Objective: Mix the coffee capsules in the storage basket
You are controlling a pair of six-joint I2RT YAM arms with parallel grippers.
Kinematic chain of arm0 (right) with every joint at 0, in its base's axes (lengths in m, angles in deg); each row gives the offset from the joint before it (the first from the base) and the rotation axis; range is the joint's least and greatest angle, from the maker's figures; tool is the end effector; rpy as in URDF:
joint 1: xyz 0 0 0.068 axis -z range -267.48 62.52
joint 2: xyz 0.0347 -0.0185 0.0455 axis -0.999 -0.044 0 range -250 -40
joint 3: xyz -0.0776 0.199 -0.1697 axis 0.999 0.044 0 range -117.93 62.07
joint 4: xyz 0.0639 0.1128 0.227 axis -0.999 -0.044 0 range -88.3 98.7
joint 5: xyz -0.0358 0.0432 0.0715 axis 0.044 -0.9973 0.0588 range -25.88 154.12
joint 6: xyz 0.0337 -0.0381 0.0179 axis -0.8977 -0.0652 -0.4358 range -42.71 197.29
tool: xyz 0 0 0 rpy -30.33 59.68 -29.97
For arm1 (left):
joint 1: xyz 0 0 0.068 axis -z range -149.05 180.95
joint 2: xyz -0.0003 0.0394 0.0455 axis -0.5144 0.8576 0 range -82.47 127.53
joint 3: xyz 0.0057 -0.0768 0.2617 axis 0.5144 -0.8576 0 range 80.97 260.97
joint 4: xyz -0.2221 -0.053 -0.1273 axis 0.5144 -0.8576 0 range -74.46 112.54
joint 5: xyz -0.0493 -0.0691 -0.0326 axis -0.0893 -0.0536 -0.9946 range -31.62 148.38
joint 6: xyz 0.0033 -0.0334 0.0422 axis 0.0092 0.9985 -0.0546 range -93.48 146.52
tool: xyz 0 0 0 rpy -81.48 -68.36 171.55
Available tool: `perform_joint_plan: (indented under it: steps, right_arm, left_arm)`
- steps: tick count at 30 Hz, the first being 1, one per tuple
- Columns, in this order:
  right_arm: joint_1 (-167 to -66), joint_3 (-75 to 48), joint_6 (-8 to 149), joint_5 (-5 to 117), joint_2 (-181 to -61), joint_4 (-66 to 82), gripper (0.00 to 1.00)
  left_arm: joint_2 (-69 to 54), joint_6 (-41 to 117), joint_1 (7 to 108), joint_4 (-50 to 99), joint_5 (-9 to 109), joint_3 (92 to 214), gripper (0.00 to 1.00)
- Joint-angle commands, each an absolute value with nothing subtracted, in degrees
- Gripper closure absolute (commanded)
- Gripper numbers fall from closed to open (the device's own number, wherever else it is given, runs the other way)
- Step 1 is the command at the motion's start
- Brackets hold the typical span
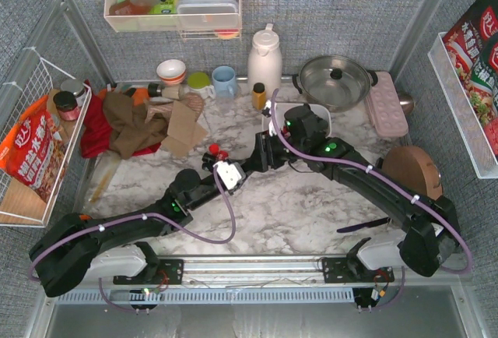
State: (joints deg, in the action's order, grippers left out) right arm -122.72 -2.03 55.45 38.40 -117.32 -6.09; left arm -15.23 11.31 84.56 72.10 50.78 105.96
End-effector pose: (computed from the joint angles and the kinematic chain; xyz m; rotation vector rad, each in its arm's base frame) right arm 0.2425 0.1902 0.3235 -0.5474 2.1155 1.0556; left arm 0.1433 -0.2023 0.2506 0.9236 1.1518 -0.6426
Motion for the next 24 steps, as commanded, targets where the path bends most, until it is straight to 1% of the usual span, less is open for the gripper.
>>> perform_joint_plan:
  steps: [1, 6, 8, 9, 12, 14, 16, 18, 19, 21, 24]
  right_arm:
    - [-123.0, -2.4, 55.2, 39.2, -117.3, -6.2, 0.52]
    - [-123.1, -2.3, 54.7, 39.7, -117.0, -5.7, 0.61]
    - [-123.0, -2.0, 54.5, 40.2, -117.0, -5.6, 0.64]
    - [-123.1, -2.0, 54.4, 40.7, -116.9, -5.4, 0.66]
    - [-123.1, -1.4, 54.4, 42.9, -116.6, -5.0, 0.75]
    - [-123.0, -0.9, 54.7, 45.3, -116.3, -4.4, 0.78]
    - [-123.0, -0.9, 56.0, 49.2, -116.3, -4.9, 0.81]
    - [-122.8, -1.0, 57.8, 54.7, -116.4, -5.4, 0.84]
    - [-122.5, -1.2, 58.8, 57.4, -116.5, -5.7, 0.84]
    - [-121.2, -1.4, 60.9, 62.5, -116.7, -5.6, 0.84]
    - [-118.8, -1.5, 63.7, 70.7, -117.6, -3.6, 0.84]
  left_arm:
    - [-15.5, 10.5, 84.8, 74.7, 51.0, 106.3, 0.66]
    - [-15.3, 10.7, 84.9, 74.7, 51.2, 106.3, 0.66]
    - [-15.2, 10.9, 84.9, 74.7, 51.6, 106.3, 0.64]
    - [-15.2, 10.9, 84.9, 74.6, 51.9, 106.2, 0.61]
    - [-15.5, 11.1, 84.9, 74.7, 53.4, 105.6, 0.46]
    - [-16.0, 12.1, 84.9, 74.9, 55.5, 104.9, 0.38]
    - [-16.9, 13.5, 84.9, 75.0, 58.3, 103.9, 0.25]
    - [-18.4, 15.5, 84.9, 75.0, 61.3, 102.6, 0.08]
    - [-19.1, 16.8, 84.9, 74.9, 63.0, 101.8, 0.02]
    - [-20.8, 19.7, 84.9, 74.6, 67.3, 100.5, 0.01]
    - [-23.4, 27.0, 84.9, 70.2, 78.7, 99.7, 0.01]
